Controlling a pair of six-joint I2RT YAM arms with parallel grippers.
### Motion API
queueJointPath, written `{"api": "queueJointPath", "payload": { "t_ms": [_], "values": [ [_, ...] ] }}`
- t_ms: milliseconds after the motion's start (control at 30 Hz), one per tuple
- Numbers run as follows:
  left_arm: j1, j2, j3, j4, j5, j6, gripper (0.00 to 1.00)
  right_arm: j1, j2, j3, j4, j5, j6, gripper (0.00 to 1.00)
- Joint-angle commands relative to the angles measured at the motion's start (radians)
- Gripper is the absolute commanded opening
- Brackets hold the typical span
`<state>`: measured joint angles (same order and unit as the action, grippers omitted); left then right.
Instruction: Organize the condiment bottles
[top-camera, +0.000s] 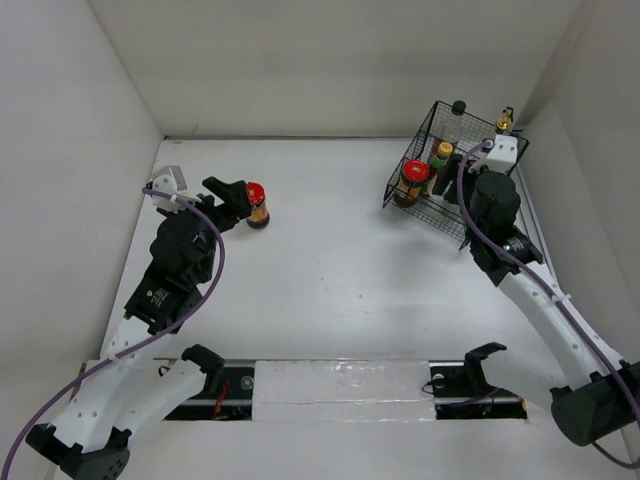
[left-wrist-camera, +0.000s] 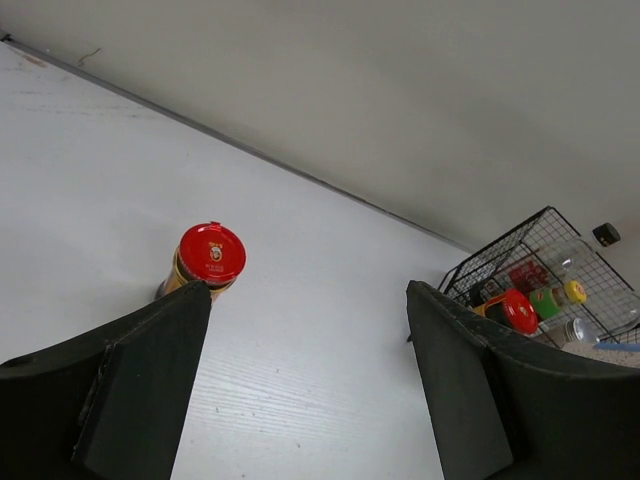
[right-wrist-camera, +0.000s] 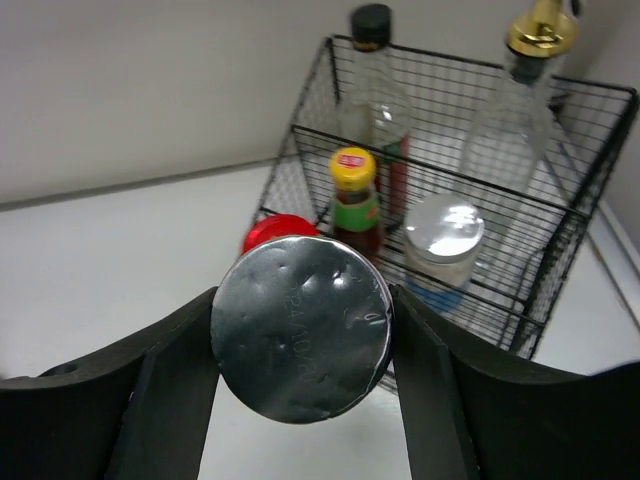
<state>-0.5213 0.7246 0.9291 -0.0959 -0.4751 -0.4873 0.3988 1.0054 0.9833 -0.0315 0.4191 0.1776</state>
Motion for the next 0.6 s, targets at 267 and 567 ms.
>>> {"api": "queueJointPath", "payload": {
  "t_ms": [267, 567],
  "values": [
    [0.004, -0.001, -0.003, 0.048, 0.013, 0.006, 0.75, -0.204, 0.177, 0.063, 0.124, -0.123, 0.03, 0.55],
    [0.004, -0.001, -0.003, 0.048, 0.013, 0.006, 0.75, -0.225, 0.303, 0.072, 0.171, -0.181, 0.049, 0.55]
  ]
}}
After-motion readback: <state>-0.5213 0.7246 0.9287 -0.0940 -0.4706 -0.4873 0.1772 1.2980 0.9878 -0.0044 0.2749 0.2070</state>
